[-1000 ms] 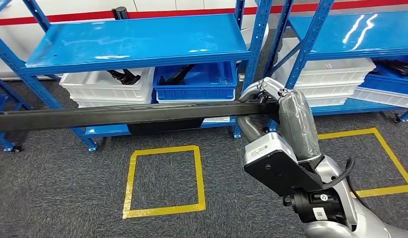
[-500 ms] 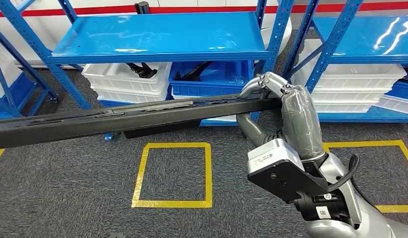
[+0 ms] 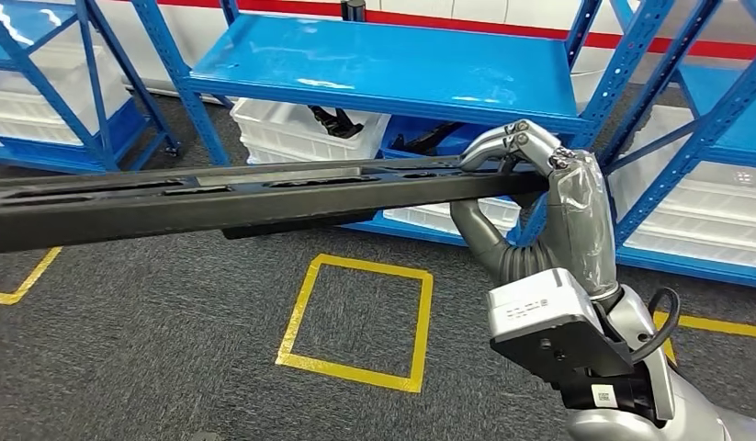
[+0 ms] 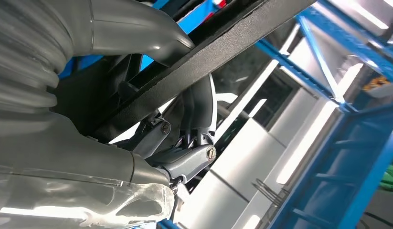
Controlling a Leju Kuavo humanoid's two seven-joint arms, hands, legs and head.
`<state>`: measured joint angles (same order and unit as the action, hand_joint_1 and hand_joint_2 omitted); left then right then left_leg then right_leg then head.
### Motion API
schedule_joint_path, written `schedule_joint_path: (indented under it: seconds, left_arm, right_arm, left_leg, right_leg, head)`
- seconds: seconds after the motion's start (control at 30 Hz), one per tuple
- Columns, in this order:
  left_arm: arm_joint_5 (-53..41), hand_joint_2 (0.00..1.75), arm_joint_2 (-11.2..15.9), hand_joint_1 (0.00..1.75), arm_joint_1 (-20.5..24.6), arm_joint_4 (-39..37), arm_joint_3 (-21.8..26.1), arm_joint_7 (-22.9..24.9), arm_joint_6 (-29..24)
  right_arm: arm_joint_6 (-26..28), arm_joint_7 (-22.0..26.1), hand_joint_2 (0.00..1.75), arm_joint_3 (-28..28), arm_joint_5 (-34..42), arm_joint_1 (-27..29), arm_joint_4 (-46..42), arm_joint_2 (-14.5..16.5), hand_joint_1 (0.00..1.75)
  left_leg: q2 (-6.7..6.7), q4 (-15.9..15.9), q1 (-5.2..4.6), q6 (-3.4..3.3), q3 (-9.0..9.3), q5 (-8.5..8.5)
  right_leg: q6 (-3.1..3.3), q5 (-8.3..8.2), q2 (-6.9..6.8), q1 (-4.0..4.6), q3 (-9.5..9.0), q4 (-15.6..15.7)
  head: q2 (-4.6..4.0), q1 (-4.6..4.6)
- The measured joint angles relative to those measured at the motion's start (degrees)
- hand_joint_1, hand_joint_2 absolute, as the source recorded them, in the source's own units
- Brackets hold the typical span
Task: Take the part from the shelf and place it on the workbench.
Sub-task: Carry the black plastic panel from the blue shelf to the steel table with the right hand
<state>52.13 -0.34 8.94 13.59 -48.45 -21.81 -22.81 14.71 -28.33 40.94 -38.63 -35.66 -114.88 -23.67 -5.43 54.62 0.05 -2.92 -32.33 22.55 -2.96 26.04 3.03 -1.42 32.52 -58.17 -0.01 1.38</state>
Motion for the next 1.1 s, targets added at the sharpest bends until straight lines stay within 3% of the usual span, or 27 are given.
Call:
schedule_joint_path:
  seconds: [0.07, 0.13, 0.2, 0.27, 0.33, 0.37, 0.4, 0.43, 0.5, 0.57, 0.63, 0.7, 0.77, 0.8, 0.83, 0.87, 0.9, 0.93, 1.0, 1.07, 1.1]
  left_arm:
    - [0.3, 1.75, 0.3, 0.00, -0.1, 0.0, 0.3, -0.3, -0.3]
    - [0.6, 1.75, 0.7, 0.00, -0.5, 0.0, 0.5, -0.5, -0.4]
    - [0.7, 1.75, 1.0, 0.00, -0.7, 0.0, 0.8, -0.5, -0.4]
    - [0.7, 1.75, 1.2, 0.00, -0.7, 0.0, 1.0, -0.5, -0.4]
    - [0.7, 1.75, 1.3, 0.00, -0.7, 0.0, 1.2, -0.6, -0.4]
    - [0.6, 1.75, 1.3, 0.00, -0.7, 0.0, 1.2, -0.6, -0.3]
    - [0.6, 1.75, 1.3, 0.00, -0.8, 0.0, 1.2, -0.6, -0.3]
    - [0.5, 1.75, 1.3, 0.00, -0.8, 0.0, 1.2, -0.6, -0.3]
    - [0.4, 1.75, 1.4, 0.00, -0.6, 0.0, 1.2, -0.6, -0.3]
    - [0.1, 1.75, 1.5, 0.00, -0.3, 0.0, 1.2, -0.6, -0.3]
    - [-0.1, 1.75, 1.6, 0.00, -0.3, 0.0, 1.2, -0.6, -0.4]
    - [-0.2, 1.75, 1.7, 0.00, -0.2, 0.0, 1.2, -0.6, -0.4]
    - [-0.3, 1.75, 1.9, 0.00, 0.0, 0.0, 1.2, -0.6, -0.5]
    - [-0.4, 1.75, 1.9, 0.00, 0.1, 0.0, 1.2, -0.5, -0.6]
    - [-0.5, 1.75, 2.0, 0.00, 0.1, 0.0, 1.2, -0.4, -0.7]
    - [-0.5, 1.75, 2.1, 0.00, 0.1, 0.0, 1.2, -0.2, -0.8]
    - [-0.5, 1.75, 2.1, 0.00, 0.0, 0.0, 1.2, -0.1, -0.8]
    - [-0.5, 1.75, 2.2, 0.00, 0.0, 0.0, 1.2, 0.0, -0.8]
    - [-0.5, 1.75, 2.3, 0.00, 0.0, 0.0, 1.2, 0.0, -0.9]
    - [-0.5, 1.75, 2.5, 0.00, 0.1, 0.0, 1.2, 0.0, -1.0]
    - [-0.5, 1.75, 2.6, 0.00, 0.0, 0.0, 1.3, 0.0, -1.1]
  right_arm:
    - [0.6, 0.3, 1.75, -0.4, -0.1, 0.7, 0.0, 0.0, 1.75]
    - [0.8, 0.4, 1.75, -0.8, -0.3, 1.2, -0.1, -0.1, 1.75]
    - [0.8, 0.5, 1.75, -1.2, -0.4, 1.5, -0.1, -0.1, 1.75]
    - [0.6, 0.4, 1.75, -1.5, -0.5, 2.0, -0.2, -0.2, 1.75]
    - [0.3, 0.3, 1.75, -1.8, -0.6, 2.3, -0.3, -0.3, 1.75]
    - [0.1, 0.2, 1.75, -1.9, -0.6, 2.4, -0.3, -0.3, 1.75]
    - [0.0, 0.1, 1.75, -2.1, -0.7, 2.4, -0.3, -0.4, 1.75]
    - [-0.1, 0.1, 1.75, -2.3, -0.7, 2.4, -0.4, -0.4, 1.75]
    - [-0.6, 0.0, 1.75, -2.7, -0.9, 2.4, -0.7, -0.5, 1.75]
    - [-1.3, -0.2, 1.75, -2.9, -1.0, 2.4, -0.9, -0.7, 1.75]
    - [-1.8, -0.4, 1.75, -2.9, -1.1, 2.3, -1.2, -0.8, 1.75]
    - [-2.3, -0.7, 1.75, -3.1, -1.2, 2.3, -1.5, -1.0, 1.75]
    - [-2.6, -0.9, 1.75, -3.3, -1.4, 2.2, -1.7, -1.3, 1.75]
    - [-2.8, -1.0, 1.75, -3.4, -1.5, 2.3, -1.7, -1.4, 1.75]
    - [-3.0, -1.1, 1.75, -3.4, -1.5, 2.3, -1.7, -1.5, 1.75]
    - [-3.1, -1.3, 1.75, -3.4, -1.6, 2.4, -1.7, -1.6, 1.75]
    - [-3.2, -1.4, 1.75, -3.5, -1.6, 2.4, -1.8, -1.7, 1.75]
    - [-3.2, -1.6, 1.75, -3.5, -1.7, 2.4, -1.8, -1.7, 1.75]
    - [-3.2, -1.7, 1.75, -3.7, -1.9, 2.4, -2.0, -1.9, 1.75]
    - [-3.2, -1.8, 1.75, -3.8, -2.1, 2.6, -2.2, -2.1, 1.75]
    - [-3.2, -1.8, 1.75, -3.8, -2.2, 2.6, -2.4, -2.1, 1.75]
  left_leg:
    - [-1.17, 0.1, 0.11, 0.71, -0.56, -0.18]
    - [-1.90, 0.1, 0.44, 1.38, -1.03, -0.29]
    - [0.22, 2.7, 0.46, 2.01, -2.41, 1.29]
    - [3.44, 10.1, 0.43, 2.61, -5.91, 4.91]
    - [4.52, 17.1, 0.56, 2.90, -9.32, 7.31]
    - [4.70, 17.8, 0.59, 2.91, -9.65, 7.07]
    - [4.92, 16.1, 0.60, 2.82, -8.78, 5.87]
    - [5.46, 12.3, 0.54, 2.62, -6.78, 4.04]
    - [7.94, 3.8, 0.00, 1.91, -2.33, 1.06]
    - [9.18, 0.2, -0.61, 1.23, -0.70, 0.32]
    - [7.95, -0.1, -0.63, 0.66, -0.75, 0.14]
    - [6.68, -0.6, -0.30, -0.01, -0.42, -0.26]
    - [5.37, -0.9, -0.07, -0.46, -0.21, -0.52]
    - [4.67, -0.9, -0.05, -0.57, -0.21, -0.55]
    - [3.90, -0.8, -0.06, -0.61, -0.19, -0.55]
    - [3.09, -0.8, -0.06, -0.62, -0.16, -0.54]
    - [2.27, -0.7, -0.03, -0.60, -0.09, -0.53]
    - [1.44, -0.7, 0.02, -0.55, 0.00, -0.50]
    - [-0.16, -0.3, 0.06, -0.26, -0.10, -0.36]
    - [-1.56, 0.0, 0.12, 0.34, -0.69, -0.36]
    - [-2.18, 0.1, 0.18, 0.72, -0.99, -0.45]
  right_leg:
    - [0.27, -0.30, 1.32, 0.06, -0.98, 2.5]
    - [0.79, -0.51, 0.23, 0.14, -0.94, 2.8]
    - [1.41, -0.71, -1.09, -0.01, -1.01, 3.0]
    - [1.74, -0.70, -2.55, 0.04, -1.06, 3.1]
    - [1.83, -0.62, -4.04, 0.13, -1.07, 3.1]
    - [1.85, -0.57, -4.74, 0.14, -1.08, 3.1]
    - [1.82, -0.52, -5.42, 0.16, -1.12, 3.1]
    - [1.74, -0.45, -6.05, 0.19, -1.21, 3.1]
    - [1.40, -0.21, -7.17, 0.42, -1.43, 3.1]
    - [0.96, 0.01, -8.14, 0.71, -1.62, 3.1]
    - [0.42, 0.24, -8.95, 0.78, -1.84, 3.2]
    - [-0.09, 1.72, -7.44, 0.63, -1.41, 1.5]
    - [-0.30, 5.26, -4.71, 0.50, 1.38, -5.0]
    - [-0.34, 7.06, -4.02, 0.50, 3.45, -9.2]
    - [-0.39, 8.10, -3.74, 0.50, 5.20, -12.6]
    - [-0.41, 8.02, -3.67, 0.48, 6.14, -14.2]
    - [-0.39, 6.76, -3.60, 0.45, 5.94, -13.3]
    - [-0.35, 4.68, -3.31, 0.39, 4.71, -10.2]
    - [-0.19, 0.64, -0.65, 0.08, 1.22, -2.0]
    - [0.13, -0.68, 1.41, -0.01, -0.51, 2.4]
    - [0.38, -0.54, 1.21, 0.10, -0.60, 2.7]
  head:
    - [0.00, -0.02]
    - [0.01, 0.00]
    - [0.01, -0.21]
    - [0.01, -0.49]
    - [0.01, -0.58]
    - [0.00, -0.60]
    - [0.00, -0.62]
    - [0.01, -0.62]
    - [0.00, -0.62]
    - [0.00, -0.55]
    - [0.01, -0.49]
    - [0.01, -0.45]
    - [0.01, -0.25]
    - [0.01, -0.16]
    - [0.01, -0.07]
    - [0.01, -0.05]
    - [0.01, -0.04]
    - [0.01, -0.02]
    - [0.01, 0.03]
    - [0.01, 0.07]
    - [0.01, 0.06]
